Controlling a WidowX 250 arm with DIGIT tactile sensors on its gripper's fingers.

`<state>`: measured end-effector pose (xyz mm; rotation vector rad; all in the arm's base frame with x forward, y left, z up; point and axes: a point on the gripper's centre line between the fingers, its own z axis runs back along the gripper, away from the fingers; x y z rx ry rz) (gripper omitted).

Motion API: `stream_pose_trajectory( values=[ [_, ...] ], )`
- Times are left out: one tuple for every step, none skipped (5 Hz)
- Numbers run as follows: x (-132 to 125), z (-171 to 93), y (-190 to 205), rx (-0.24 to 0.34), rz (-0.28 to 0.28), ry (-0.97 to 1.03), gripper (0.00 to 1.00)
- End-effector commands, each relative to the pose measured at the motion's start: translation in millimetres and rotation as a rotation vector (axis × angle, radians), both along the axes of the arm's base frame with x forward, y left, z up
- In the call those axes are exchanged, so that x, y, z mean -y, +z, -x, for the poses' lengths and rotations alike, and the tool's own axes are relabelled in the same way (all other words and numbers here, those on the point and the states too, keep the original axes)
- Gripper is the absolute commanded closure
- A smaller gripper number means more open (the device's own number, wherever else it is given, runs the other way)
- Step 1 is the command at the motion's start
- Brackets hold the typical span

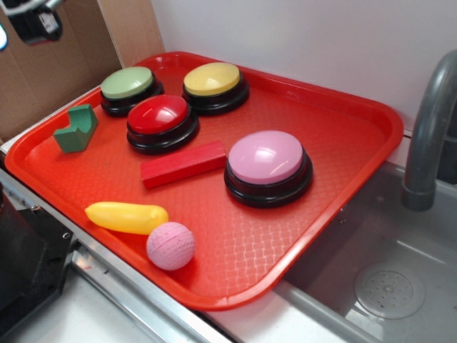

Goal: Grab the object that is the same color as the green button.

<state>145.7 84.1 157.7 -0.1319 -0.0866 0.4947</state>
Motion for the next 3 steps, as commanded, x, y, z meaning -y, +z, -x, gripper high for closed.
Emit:
stream_pose_trajectory(
  values=[
    [-41,0,-45,0.062,-0.125,0.185,0.00],
    [-42,-4,-68,0.056,-0.122,0.218,0.00],
    [-48,-6,-88,0.052,-0.149,0.253,0.00]
  ],
)
